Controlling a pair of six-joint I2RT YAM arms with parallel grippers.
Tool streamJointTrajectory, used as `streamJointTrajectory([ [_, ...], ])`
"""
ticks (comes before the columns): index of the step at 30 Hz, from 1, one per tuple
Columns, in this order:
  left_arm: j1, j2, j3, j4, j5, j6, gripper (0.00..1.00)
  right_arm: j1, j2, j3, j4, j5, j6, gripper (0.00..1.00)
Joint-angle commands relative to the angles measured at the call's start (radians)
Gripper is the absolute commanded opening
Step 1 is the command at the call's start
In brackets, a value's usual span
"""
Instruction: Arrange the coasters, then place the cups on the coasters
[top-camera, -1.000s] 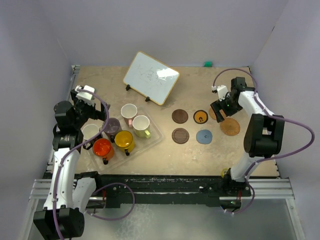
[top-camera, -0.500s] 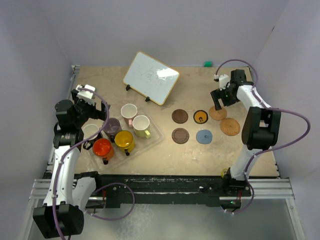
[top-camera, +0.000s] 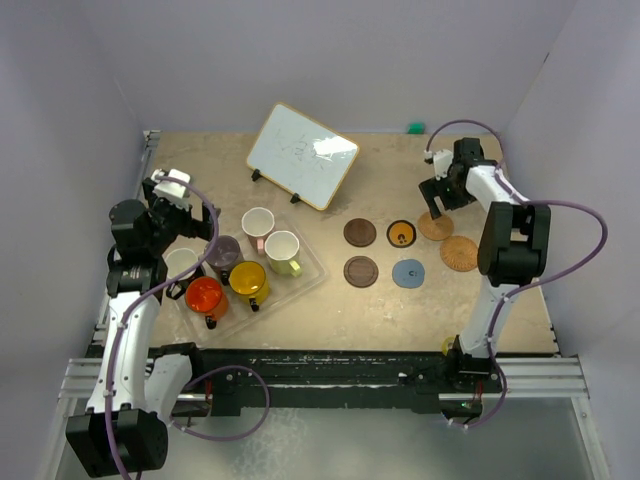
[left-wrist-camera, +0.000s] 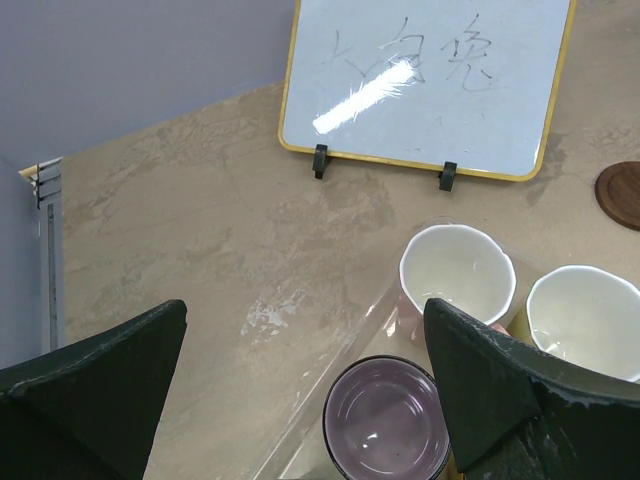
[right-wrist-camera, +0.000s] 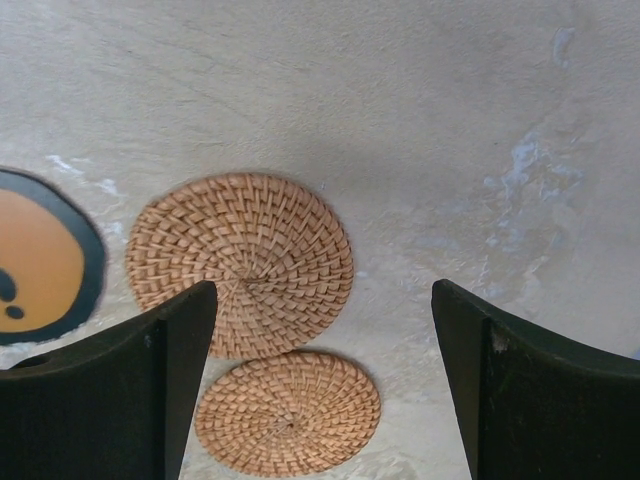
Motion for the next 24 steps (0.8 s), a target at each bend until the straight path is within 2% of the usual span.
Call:
streamJointTrajectory([
  [1, 0.011, -0.024, -0.006, 0.05, 0.013, -0.005, 0.99, 0.004, 0.029, 0.024, -0.009, 0.042, -0.033, 0.89],
  [14, 0.011, -0.043, -0.011, 0.053, 0.028, -0.005, 0.99, -0.028, -0.008, -0.102, -0.018, 0.13, -0.134, 0.88],
  [24, 0.011, -0.045, -0.014, 0.055, 0.039, -0.005, 0.99, -0.077, -0.032, -0.136, -0.049, 0.081, -0.152, 0.87],
])
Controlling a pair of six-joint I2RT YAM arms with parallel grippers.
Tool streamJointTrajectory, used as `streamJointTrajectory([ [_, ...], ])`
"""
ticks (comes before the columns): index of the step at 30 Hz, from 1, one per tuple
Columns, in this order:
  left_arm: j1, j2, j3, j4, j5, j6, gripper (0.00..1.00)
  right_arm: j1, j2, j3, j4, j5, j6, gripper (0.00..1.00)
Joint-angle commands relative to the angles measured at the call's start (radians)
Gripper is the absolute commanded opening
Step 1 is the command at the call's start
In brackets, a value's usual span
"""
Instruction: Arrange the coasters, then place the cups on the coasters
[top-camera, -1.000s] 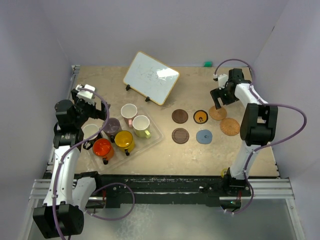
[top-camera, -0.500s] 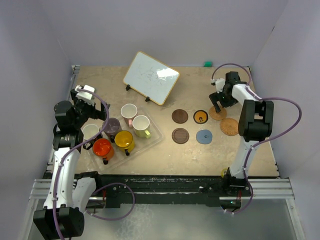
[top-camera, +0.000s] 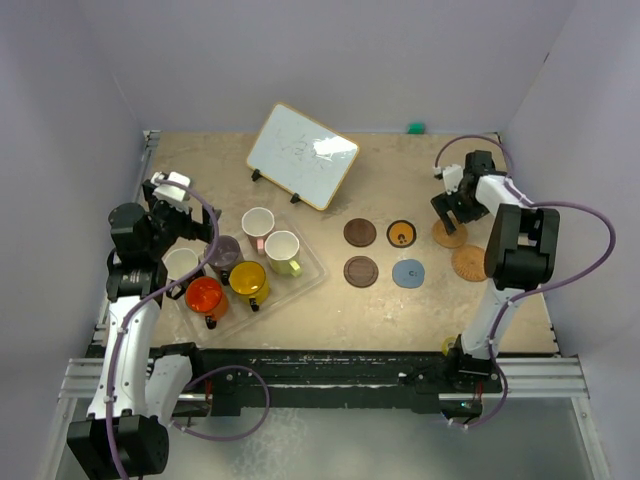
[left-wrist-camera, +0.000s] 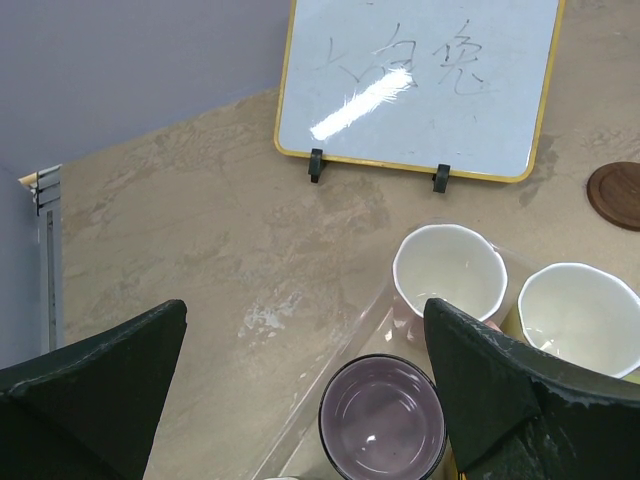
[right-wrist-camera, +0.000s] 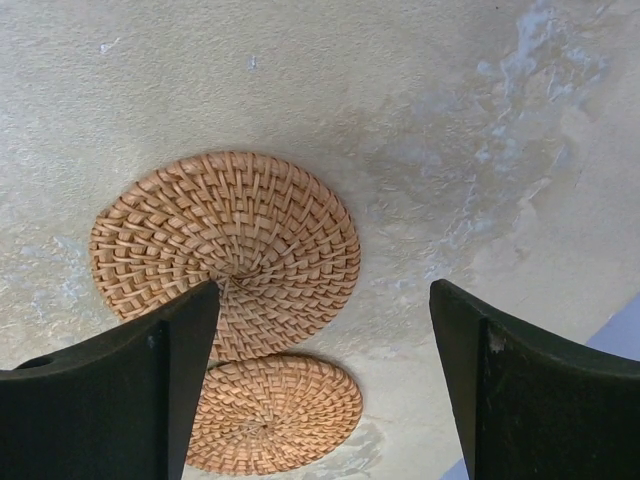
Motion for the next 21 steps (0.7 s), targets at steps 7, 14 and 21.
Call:
streamJointTrajectory([
  [7, 0.011, -0.004, 0.001, 0.053, 0.032, -0.008, 0.99, -0.01, -0.04, 0.049, -0.117, -0.086, 0.036, 0.89],
  [14, 0.011, -0.004, 0.0, 0.053, 0.034, -0.006, 0.99, -0.036, -0.144, 0.029, -0.151, -0.086, 0.019, 0.9],
  [21, 0.011, -0.012, 0.0, 0.053, 0.046, -0.008, 0.99, -0.136, -0.24, -0.119, -0.149, -0.042, -0.087, 0.89],
])
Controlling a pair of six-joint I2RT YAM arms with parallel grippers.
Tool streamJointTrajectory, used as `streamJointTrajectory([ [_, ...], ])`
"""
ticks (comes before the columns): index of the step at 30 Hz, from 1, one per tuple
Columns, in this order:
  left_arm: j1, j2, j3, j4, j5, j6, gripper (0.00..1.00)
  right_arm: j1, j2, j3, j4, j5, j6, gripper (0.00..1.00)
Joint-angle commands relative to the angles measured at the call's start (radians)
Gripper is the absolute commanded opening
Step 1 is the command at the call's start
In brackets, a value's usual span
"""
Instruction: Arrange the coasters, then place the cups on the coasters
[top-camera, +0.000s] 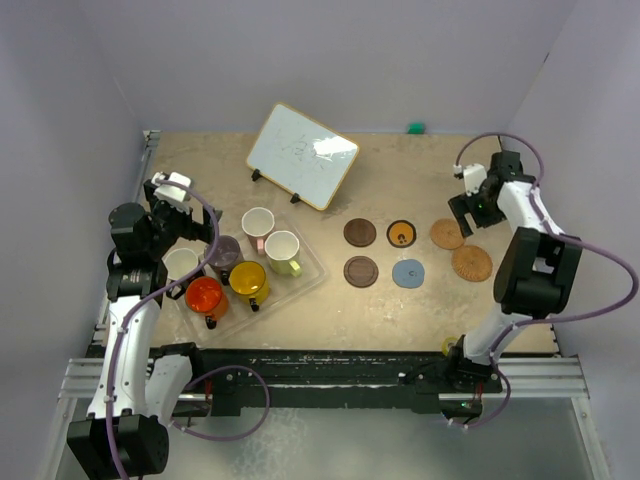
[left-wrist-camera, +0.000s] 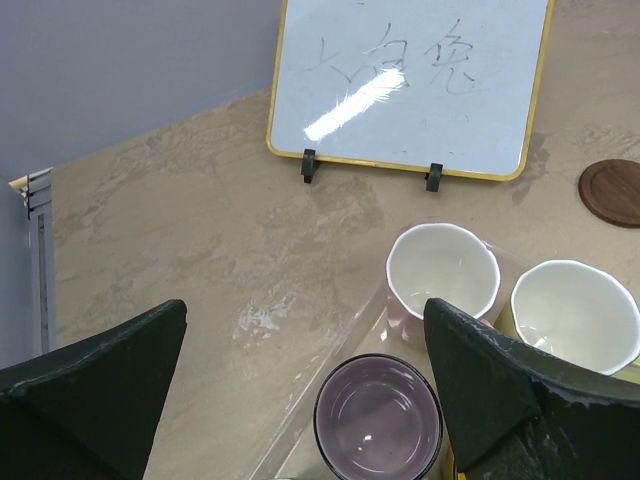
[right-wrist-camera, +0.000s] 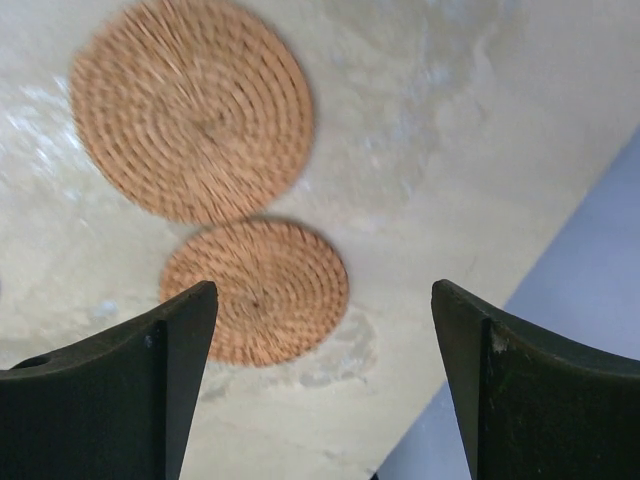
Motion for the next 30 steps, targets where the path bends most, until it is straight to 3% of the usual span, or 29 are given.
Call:
streamJointTrajectory([
  [1, 0.011, -0.012, 0.0, 0.053, 0.033, -0.008, 0.99, -0.073, -0.057, -0.088, -0.023, 0.025, -0.094, 0.89],
  [12, 0.011, -0.015, 0.0, 0.055, 0.037, -0.013, 0.99, -0.089, -0.051, -0.269, 0.114, 0.117, -0.173, 0.87],
  [30, 0.011, -0.016, 0.0, 0.051, 0.036, -0.011, 0.99, -0.022, -0.167, -0.461, 0.061, 0.06, -0.221, 0.86],
])
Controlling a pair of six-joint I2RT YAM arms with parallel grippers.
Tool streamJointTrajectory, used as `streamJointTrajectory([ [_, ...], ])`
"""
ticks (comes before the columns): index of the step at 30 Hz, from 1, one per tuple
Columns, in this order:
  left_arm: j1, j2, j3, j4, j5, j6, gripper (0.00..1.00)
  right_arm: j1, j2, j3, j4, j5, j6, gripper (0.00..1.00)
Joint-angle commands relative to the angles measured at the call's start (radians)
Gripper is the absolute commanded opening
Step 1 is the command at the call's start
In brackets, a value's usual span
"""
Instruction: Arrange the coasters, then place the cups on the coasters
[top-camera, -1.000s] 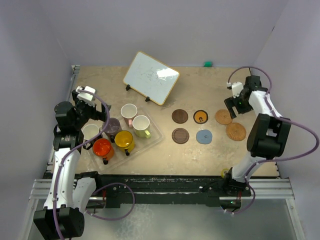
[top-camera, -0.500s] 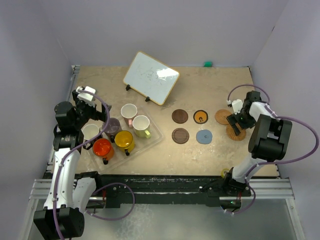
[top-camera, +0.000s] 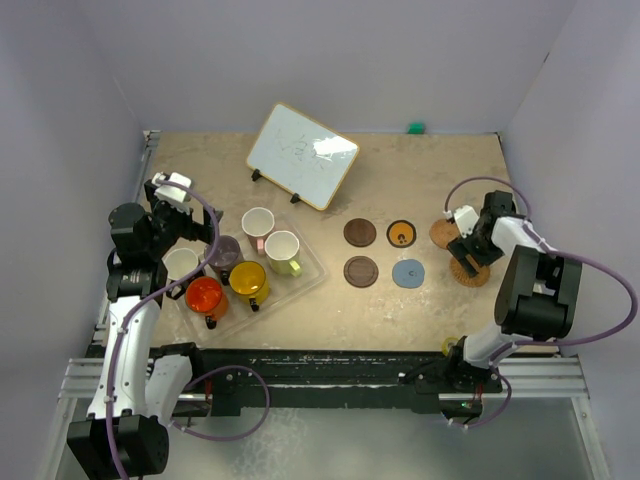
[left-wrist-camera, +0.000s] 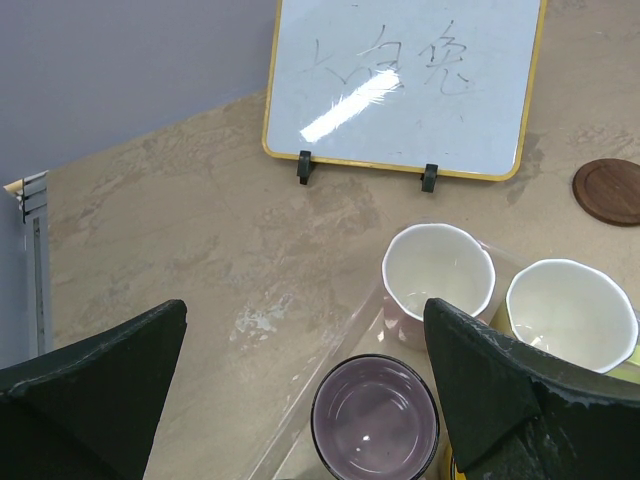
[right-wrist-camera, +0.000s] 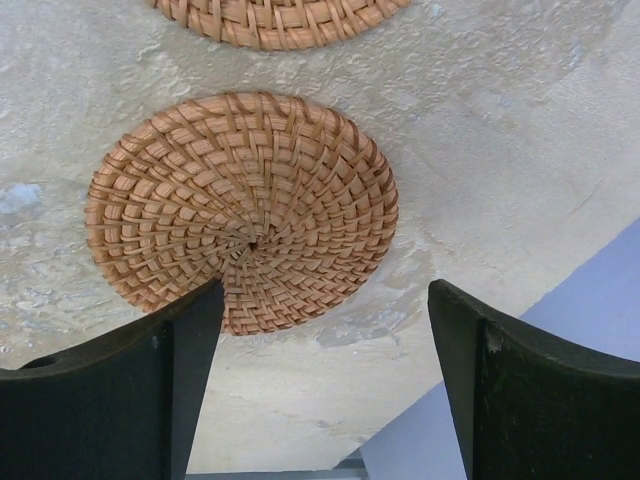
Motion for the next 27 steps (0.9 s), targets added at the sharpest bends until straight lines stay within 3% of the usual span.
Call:
streamJointTrajectory([
  [1, 0.011, -0.015, 0.001, 0.051, 0.022, -0.011, 0.99, 0.026, -0.006, -0.058, -0.077, -0.029, -0.009, 0.86],
  [13, 0.011, -0.02, 0.004, 0.048, 0.022, -0.012, 0.99, 0.14, 0.016, -0.039, -0.106, -0.064, 0.057, 0.86],
  [27, 0.011, -0.018, 0.004, 0.05, 0.022, -0.012, 0.99, 0.145, -0.03, 0.006, -0.175, -0.122, 0.081, 0.85],
])
